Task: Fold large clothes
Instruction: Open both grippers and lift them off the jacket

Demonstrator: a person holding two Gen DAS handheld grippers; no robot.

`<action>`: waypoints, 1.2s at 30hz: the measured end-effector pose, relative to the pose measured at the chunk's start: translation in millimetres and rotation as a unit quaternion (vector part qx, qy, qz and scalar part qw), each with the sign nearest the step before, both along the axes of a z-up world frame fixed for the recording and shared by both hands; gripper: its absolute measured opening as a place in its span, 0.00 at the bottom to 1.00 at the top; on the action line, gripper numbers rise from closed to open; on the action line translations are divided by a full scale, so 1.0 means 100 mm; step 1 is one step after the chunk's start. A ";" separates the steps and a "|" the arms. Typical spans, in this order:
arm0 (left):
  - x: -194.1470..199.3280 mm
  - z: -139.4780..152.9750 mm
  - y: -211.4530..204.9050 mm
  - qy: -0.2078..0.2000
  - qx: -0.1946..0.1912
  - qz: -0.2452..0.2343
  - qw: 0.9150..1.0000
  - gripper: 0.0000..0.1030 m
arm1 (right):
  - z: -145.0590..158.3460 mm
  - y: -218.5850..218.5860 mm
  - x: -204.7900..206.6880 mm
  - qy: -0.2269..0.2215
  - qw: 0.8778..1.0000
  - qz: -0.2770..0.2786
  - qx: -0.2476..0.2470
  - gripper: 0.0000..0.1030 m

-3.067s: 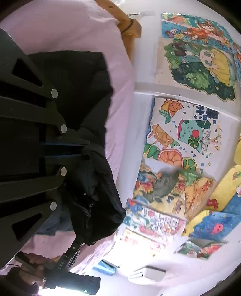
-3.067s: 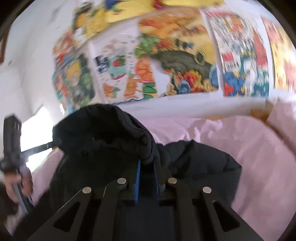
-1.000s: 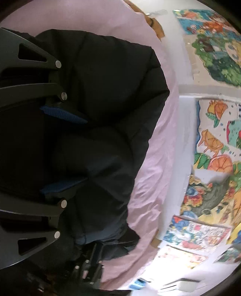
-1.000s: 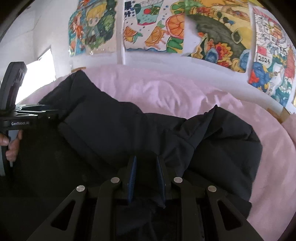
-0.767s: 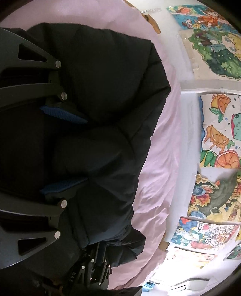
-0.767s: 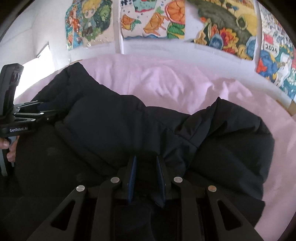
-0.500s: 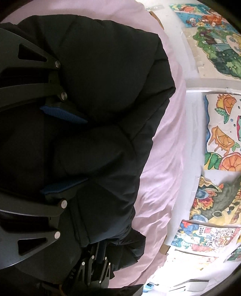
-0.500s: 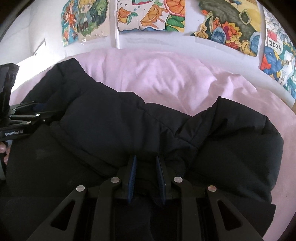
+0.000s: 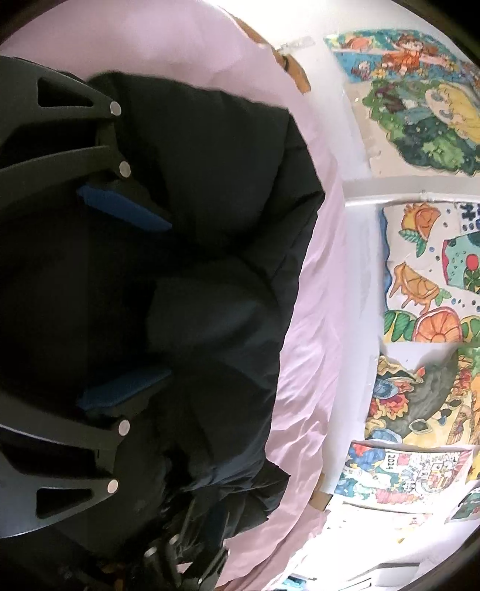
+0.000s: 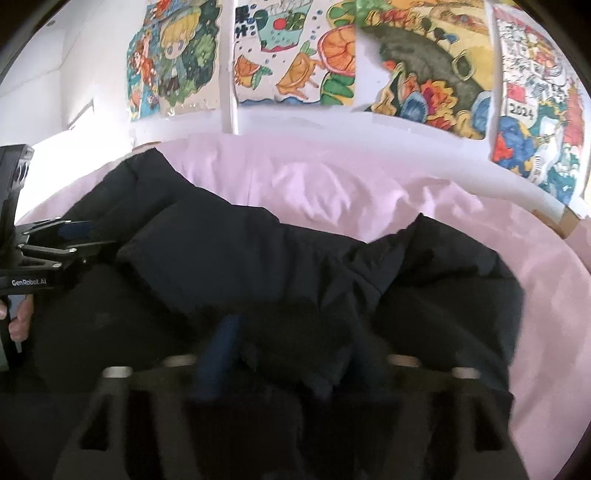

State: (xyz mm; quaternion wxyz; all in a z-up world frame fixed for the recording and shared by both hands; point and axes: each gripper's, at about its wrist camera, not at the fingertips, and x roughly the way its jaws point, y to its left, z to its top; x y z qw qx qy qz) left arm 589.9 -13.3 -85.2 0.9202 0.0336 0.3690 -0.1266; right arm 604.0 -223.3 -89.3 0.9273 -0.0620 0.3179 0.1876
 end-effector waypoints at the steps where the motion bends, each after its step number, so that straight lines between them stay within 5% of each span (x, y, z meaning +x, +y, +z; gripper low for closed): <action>1: -0.04 0.03 -0.01 0.000 0.004 0.002 1.000 0.73 | 0.04 -0.01 -0.06 0.001 1.000 0.002 0.002 0.77; 14: -0.83 0.75 0.00 -0.010 -0.005 -0.017 1.000 0.73 | 0.67 -0.04 -0.98 -0.007 0.999 -0.027 -0.047 0.84; 19: -1.28 1.20 0.06 -0.015 -0.005 -0.017 1.000 0.83 | 1.18 -0.03 -1.46 -0.006 0.999 -0.044 -0.020 1.00; 28: -1.84 1.71 0.21 -0.034 -0.002 0.011 0.999 0.91 | 1.67 0.03 -2.10 -0.015 0.998 -0.052 -0.010 1.00; 36: -2.56 1.91 0.20 -0.048 -0.023 -0.030 0.998 0.98 | 1.84 0.10 -2.83 0.014 0.999 -0.051 -0.012 1.00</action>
